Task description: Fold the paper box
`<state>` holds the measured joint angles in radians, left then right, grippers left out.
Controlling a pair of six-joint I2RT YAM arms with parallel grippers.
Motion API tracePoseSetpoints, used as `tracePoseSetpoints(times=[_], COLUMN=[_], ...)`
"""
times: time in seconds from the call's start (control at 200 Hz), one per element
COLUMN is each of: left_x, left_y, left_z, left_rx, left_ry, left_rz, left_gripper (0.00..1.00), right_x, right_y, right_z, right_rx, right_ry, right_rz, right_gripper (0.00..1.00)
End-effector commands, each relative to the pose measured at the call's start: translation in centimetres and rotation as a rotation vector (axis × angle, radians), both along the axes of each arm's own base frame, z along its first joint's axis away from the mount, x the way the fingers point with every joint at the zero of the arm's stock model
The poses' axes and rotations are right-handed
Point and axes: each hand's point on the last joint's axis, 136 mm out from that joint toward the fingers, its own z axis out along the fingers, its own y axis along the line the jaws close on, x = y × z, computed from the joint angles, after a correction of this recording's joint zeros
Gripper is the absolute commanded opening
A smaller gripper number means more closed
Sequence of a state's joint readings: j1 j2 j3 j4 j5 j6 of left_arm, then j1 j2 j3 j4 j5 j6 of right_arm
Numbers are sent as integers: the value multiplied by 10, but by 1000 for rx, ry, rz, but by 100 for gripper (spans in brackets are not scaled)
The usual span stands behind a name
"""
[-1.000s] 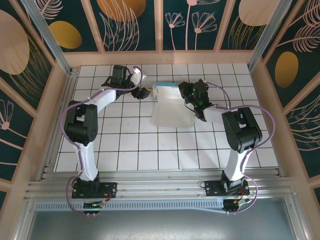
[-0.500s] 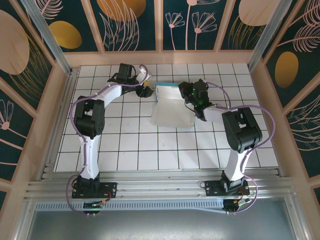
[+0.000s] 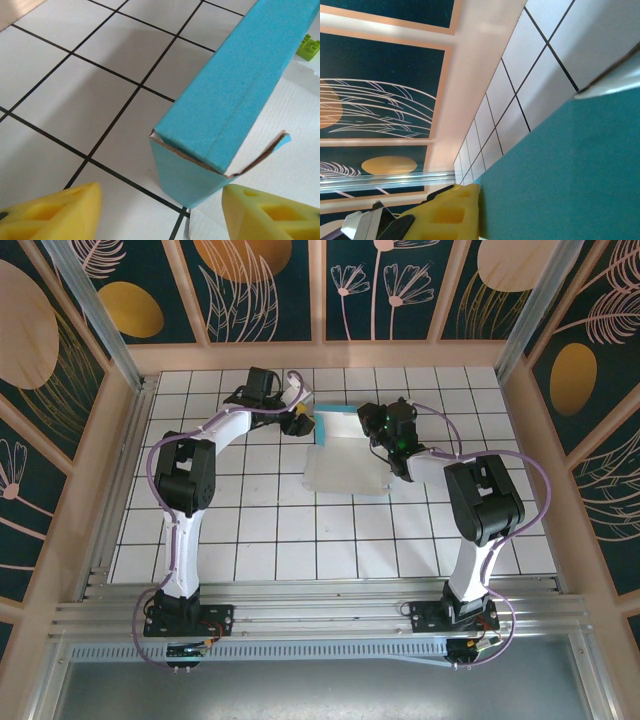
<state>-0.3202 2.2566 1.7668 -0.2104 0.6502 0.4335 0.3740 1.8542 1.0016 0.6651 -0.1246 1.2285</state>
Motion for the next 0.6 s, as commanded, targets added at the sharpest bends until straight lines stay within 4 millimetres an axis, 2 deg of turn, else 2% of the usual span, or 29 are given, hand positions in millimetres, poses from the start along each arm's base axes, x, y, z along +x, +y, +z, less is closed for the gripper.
tracePoseSetpoints(times=[0.0, 0.13, 0.27, 0.415, 0.46, 0.596], left_x=[-8, -14, -10, -7, -9, -19], left_y=[-25, -32, -34, -34, -35, -33], left_z=[-2, -4, -14, -15, -13, -2], left_rx=[-67, -113, -117, -118, -124, -139], left_ry=[25, 70, 106, 115, 118, 83], left_rz=[-50, -53, -15, 10, 4, -25], left_gripper=[69, 69, 60, 54, 57, 77], right_x=[-6, -6, -7, -7, -7, -7], right_y=[6, 6, 5, 5, 6, 6], right_z=[4, 4, 5, 5, 6, 5], right_rx=[-34, -35, -36, -35, -35, -40], right_ry=[-1, 0, -1, -3, -4, -4], right_rz=[32, 30, 29, 30, 30, 32], right_gripper=[12, 12, 12, 12, 12, 12])
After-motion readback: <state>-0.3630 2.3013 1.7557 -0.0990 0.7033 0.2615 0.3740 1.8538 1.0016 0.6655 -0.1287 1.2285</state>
